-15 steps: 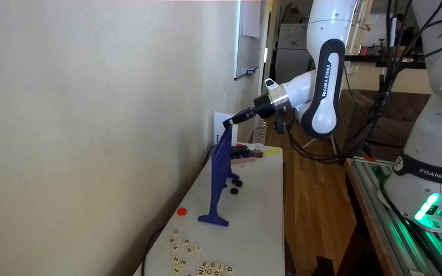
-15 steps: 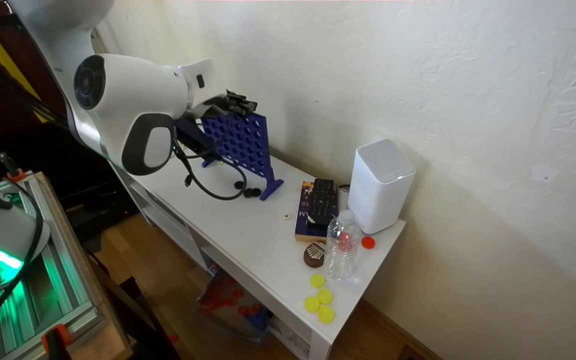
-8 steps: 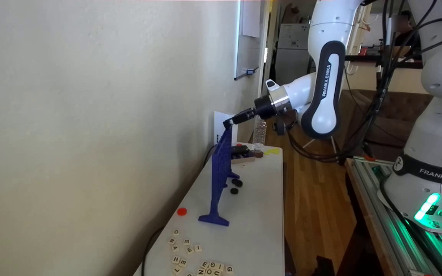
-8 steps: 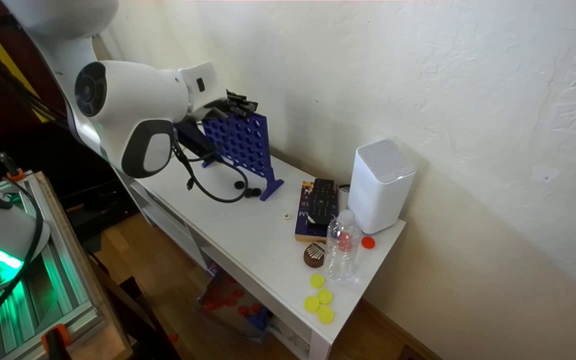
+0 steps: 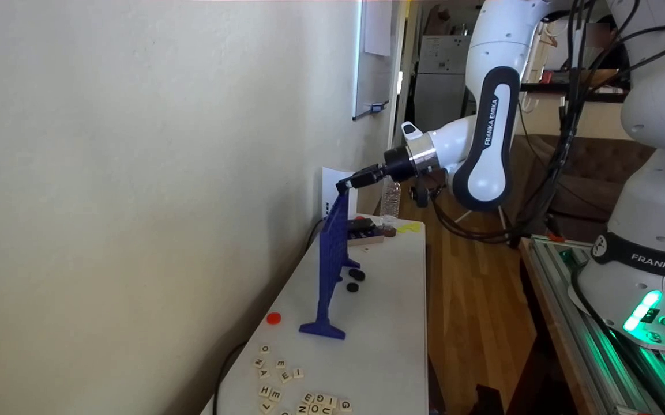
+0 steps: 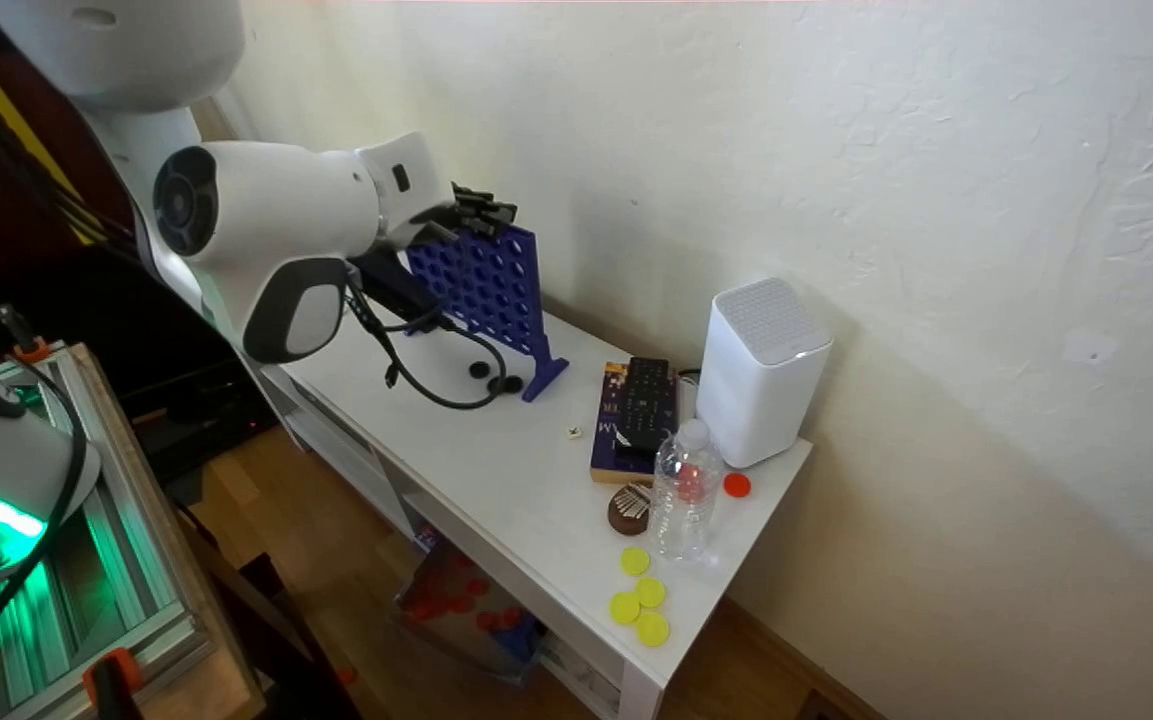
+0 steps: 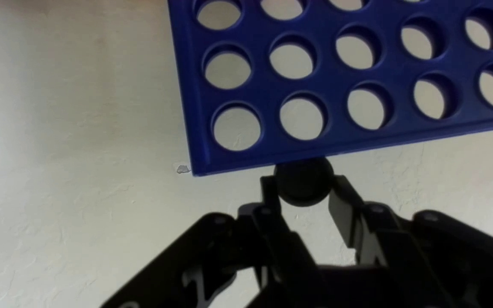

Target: Pick up the black circular object and put it inside the blue object

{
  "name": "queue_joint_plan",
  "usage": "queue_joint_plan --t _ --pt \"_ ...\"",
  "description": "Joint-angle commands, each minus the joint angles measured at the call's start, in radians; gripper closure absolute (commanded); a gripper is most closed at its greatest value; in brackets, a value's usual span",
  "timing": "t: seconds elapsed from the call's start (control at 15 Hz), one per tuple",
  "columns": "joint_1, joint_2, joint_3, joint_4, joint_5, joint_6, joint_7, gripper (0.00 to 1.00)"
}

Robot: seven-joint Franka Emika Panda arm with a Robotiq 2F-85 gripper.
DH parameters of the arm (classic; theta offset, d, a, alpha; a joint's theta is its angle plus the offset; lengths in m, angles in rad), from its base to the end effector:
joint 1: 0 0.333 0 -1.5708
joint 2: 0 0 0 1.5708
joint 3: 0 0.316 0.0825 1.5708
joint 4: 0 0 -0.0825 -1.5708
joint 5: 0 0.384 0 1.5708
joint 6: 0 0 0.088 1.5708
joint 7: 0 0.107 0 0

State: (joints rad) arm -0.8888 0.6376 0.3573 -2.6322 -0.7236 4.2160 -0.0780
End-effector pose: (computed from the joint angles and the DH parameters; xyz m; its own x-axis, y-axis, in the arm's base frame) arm 0.3965 -0.1226 0.1940 0.4271 -0.0619 0.9021 0.1739 -0.9734 -0.1491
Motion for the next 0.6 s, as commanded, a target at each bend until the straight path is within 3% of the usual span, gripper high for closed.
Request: queue_joint_plan --t 0.0,0.53 --pt "-0.079 0.082 0.059 0.015 -0.01 0.008 -0.099 0.9" --pt "-0.188 0.163 0.137 0.011 -0.02 0.001 -0.234 0.9"
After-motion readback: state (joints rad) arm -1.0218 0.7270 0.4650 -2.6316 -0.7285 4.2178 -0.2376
